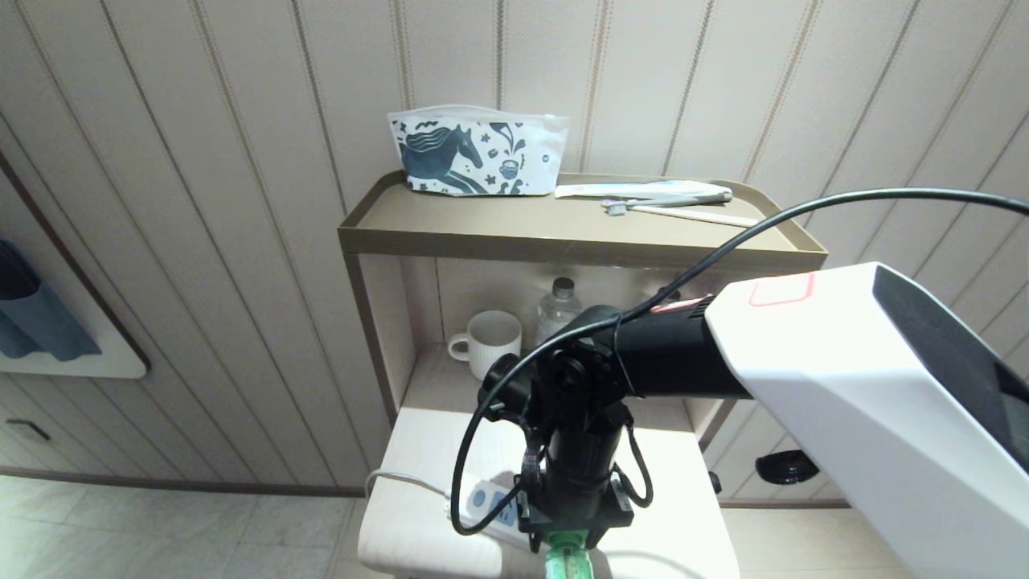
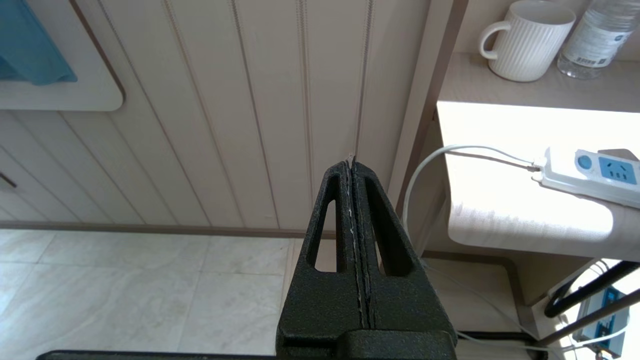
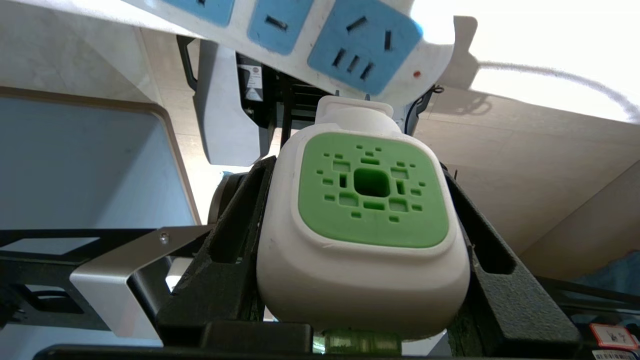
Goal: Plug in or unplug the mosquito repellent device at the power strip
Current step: Insert the plug into the socket
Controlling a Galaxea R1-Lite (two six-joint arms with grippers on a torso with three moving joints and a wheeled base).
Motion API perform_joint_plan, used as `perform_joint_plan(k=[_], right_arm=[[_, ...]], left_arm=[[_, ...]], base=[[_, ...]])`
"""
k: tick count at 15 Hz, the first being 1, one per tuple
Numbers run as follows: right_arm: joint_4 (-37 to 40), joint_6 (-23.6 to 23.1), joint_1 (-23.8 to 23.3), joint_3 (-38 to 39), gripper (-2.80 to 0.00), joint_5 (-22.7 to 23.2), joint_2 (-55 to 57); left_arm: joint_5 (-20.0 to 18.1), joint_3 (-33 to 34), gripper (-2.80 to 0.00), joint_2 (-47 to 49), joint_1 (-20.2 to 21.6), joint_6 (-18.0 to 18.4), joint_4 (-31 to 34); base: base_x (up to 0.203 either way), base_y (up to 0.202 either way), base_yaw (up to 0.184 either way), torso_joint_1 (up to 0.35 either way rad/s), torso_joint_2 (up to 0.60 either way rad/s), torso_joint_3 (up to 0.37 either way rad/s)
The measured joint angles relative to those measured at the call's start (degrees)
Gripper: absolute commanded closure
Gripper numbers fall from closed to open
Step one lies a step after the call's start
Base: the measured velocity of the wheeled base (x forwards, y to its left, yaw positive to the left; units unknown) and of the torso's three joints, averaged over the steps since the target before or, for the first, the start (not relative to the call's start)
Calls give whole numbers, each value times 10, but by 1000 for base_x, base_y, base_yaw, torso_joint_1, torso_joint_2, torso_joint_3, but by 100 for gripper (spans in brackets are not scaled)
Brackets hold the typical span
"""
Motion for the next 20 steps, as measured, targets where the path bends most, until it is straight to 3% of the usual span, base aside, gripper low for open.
perform_joint_plan(k=[20], right_arm=[[0,-7,-26,-20,0,-12,18]], left_arm=[[0,0,0,0,0,0,0]], base=[[0,0,0,0,0,0]])
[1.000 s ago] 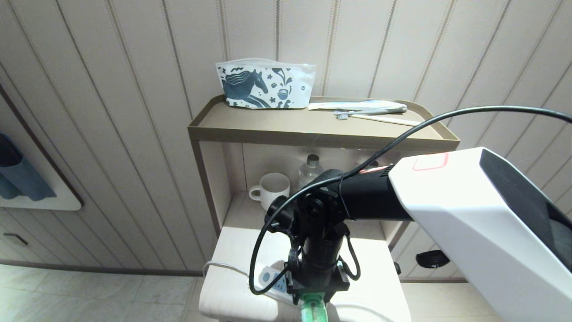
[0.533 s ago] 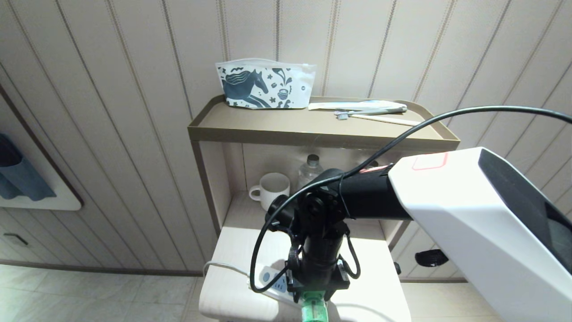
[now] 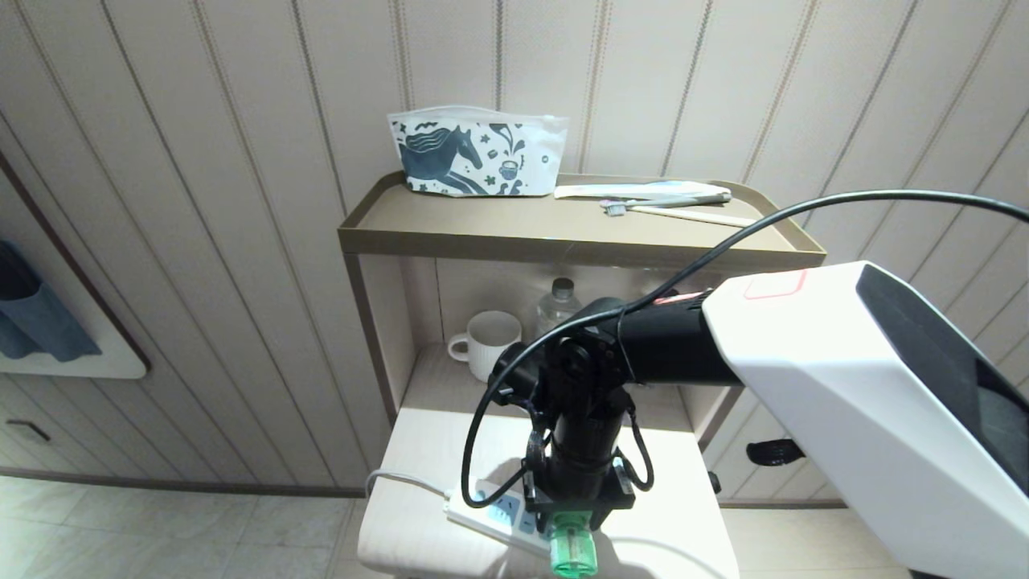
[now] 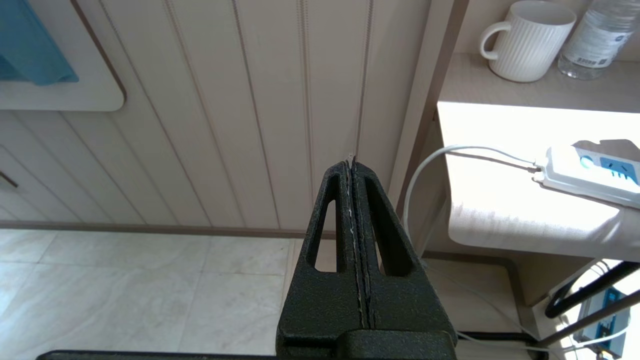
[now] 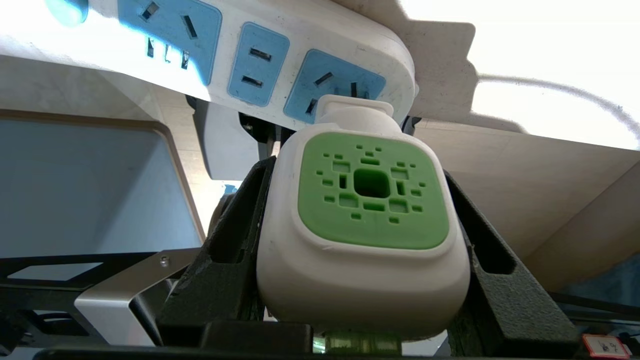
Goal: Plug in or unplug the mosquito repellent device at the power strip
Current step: Insert the plug into the socket
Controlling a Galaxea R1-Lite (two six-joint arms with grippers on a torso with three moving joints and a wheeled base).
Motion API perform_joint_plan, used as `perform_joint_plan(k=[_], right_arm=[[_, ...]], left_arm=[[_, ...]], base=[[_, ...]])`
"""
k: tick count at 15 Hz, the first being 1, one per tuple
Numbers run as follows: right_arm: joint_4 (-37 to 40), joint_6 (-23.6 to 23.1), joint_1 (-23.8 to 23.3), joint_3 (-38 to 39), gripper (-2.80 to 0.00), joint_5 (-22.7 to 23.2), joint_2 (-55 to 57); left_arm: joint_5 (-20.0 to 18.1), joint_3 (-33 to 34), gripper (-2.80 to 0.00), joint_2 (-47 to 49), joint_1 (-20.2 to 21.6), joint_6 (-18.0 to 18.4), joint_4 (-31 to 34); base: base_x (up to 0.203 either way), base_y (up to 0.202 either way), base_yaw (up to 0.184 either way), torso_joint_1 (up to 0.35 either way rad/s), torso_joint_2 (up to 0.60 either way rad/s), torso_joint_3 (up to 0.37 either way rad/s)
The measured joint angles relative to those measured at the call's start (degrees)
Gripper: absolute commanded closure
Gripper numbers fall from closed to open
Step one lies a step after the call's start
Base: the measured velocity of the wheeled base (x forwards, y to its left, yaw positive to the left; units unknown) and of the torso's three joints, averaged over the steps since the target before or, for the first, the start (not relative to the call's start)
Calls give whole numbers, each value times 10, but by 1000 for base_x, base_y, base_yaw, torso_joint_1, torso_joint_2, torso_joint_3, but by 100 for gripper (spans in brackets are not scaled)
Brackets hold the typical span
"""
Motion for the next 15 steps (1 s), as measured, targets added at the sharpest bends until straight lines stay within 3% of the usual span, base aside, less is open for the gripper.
perform_joint_plan(k=[15], right_arm=[[0,0,11,2,0,-7,-13]], left_arm=[[0,0,0,0,0,0,0]], base=[[0,0,0,0,0,0]])
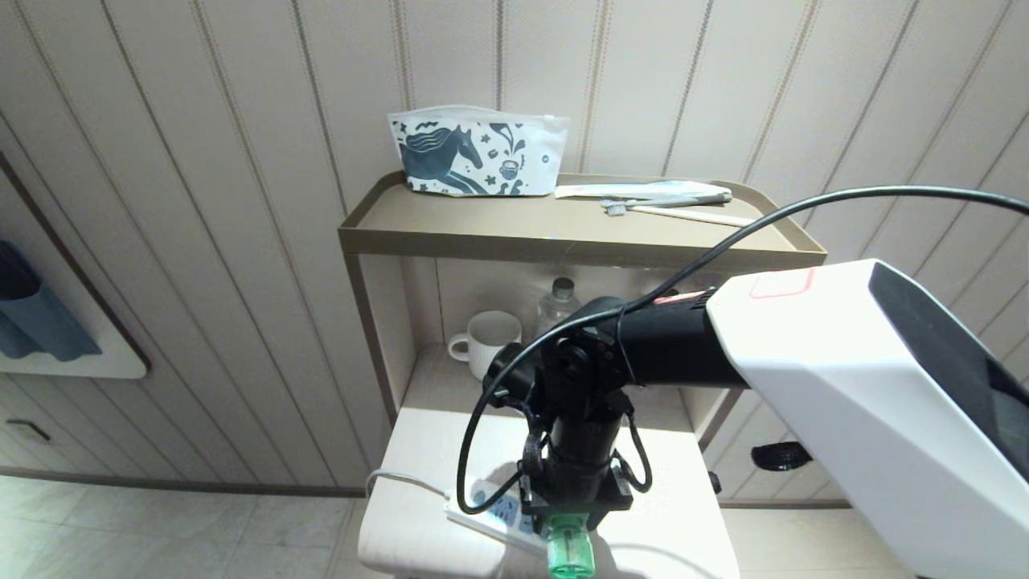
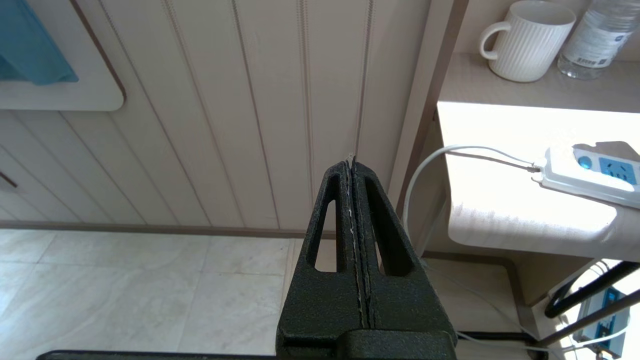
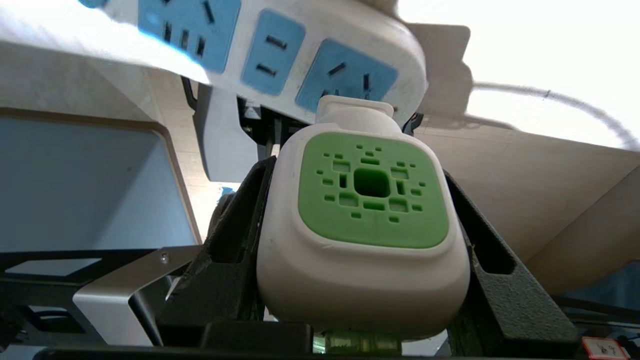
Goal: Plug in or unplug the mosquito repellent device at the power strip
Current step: Insert the plug into the socket
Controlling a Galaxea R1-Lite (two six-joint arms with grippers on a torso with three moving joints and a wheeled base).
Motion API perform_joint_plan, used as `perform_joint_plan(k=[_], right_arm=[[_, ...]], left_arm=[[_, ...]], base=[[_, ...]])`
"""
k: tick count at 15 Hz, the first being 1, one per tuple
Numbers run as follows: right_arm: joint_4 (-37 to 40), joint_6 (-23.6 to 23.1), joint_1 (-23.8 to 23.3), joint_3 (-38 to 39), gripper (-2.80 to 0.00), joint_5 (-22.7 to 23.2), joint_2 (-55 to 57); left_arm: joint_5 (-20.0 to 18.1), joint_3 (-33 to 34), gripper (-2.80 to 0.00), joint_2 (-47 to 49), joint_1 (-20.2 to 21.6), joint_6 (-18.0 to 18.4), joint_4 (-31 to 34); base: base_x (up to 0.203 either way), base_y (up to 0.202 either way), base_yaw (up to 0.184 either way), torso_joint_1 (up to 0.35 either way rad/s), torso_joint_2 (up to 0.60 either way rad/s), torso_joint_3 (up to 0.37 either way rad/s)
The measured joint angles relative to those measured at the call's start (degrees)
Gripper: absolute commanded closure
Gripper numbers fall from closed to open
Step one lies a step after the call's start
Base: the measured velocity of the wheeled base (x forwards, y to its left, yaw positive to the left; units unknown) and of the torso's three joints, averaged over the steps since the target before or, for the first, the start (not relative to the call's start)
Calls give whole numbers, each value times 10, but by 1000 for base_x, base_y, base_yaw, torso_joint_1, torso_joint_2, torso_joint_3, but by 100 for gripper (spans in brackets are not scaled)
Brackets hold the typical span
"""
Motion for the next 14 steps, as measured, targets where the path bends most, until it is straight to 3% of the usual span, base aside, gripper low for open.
perform_joint_plan(k=[14], right_arm=[[-7,2,17,7,0,0,4]], left_arm=[[0,0,0,0,0,0,0]], base=[[0,0,0,0,0,0]])
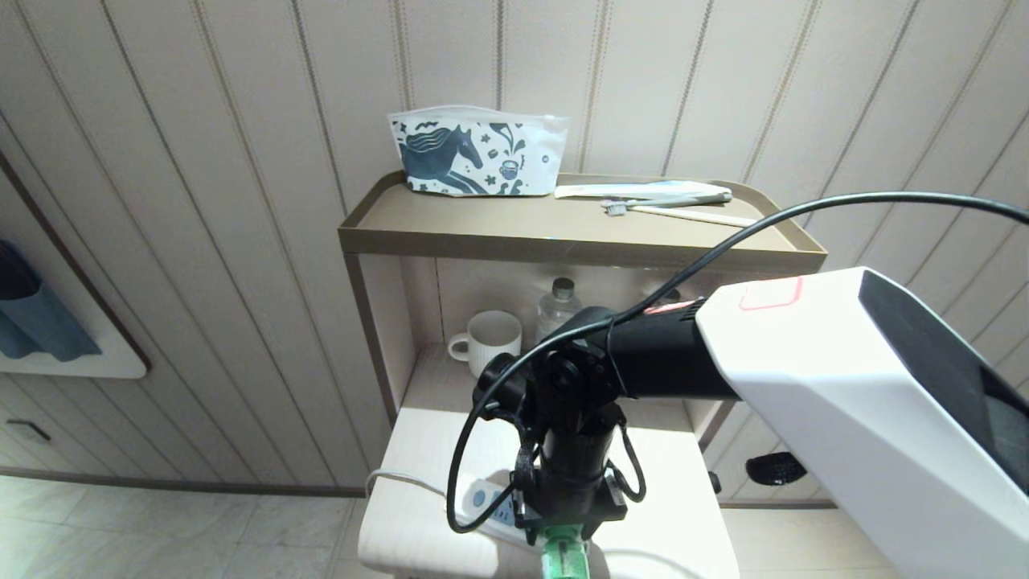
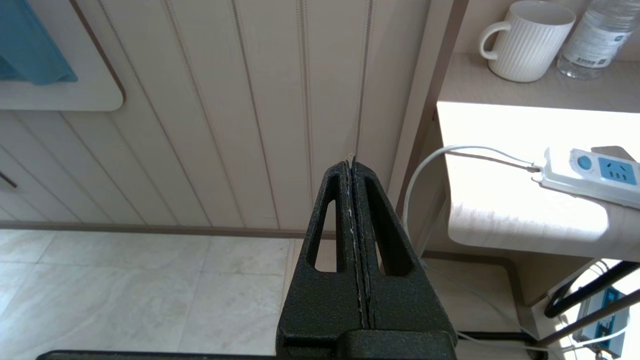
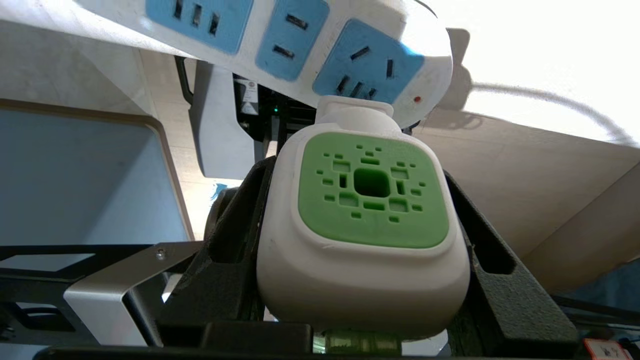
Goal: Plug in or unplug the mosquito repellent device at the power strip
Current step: Insert the plug into the socket
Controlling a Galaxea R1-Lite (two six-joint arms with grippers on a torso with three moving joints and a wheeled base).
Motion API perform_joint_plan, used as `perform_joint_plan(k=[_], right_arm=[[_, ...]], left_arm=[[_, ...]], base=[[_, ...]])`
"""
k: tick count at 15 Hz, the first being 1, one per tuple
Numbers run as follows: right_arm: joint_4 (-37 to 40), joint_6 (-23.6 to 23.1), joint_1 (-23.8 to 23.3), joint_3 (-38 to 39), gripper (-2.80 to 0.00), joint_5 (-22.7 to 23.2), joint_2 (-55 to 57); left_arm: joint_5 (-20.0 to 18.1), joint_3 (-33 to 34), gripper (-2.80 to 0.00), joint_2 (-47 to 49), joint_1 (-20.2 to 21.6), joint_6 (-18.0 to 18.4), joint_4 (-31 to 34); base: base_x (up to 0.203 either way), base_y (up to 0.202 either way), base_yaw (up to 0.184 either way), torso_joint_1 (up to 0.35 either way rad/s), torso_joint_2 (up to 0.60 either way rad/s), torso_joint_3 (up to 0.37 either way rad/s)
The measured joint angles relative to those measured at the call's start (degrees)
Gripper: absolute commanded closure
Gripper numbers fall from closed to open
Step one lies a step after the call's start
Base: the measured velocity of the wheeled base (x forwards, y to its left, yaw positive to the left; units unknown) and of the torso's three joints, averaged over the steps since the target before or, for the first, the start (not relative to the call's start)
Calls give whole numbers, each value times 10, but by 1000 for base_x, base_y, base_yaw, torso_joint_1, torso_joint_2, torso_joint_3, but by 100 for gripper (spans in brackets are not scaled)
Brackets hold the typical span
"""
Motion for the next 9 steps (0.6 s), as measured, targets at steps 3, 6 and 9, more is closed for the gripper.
perform_joint_plan(k=[3,6,9], right_arm=[[0,1,-2,-4,0,0,3],[0,0,-3,-6,0,0,6],[-1,2,-4,-4,0,-14,5]], left_arm=[[0,0,0,0,0,0,0],[0,0,0,0,0,0,0],[0,0,0,0,0,0,0]], base=[[0,0,0,0,0,0],[0,0,0,0,0,0],[0,0,0,0,0,0]])
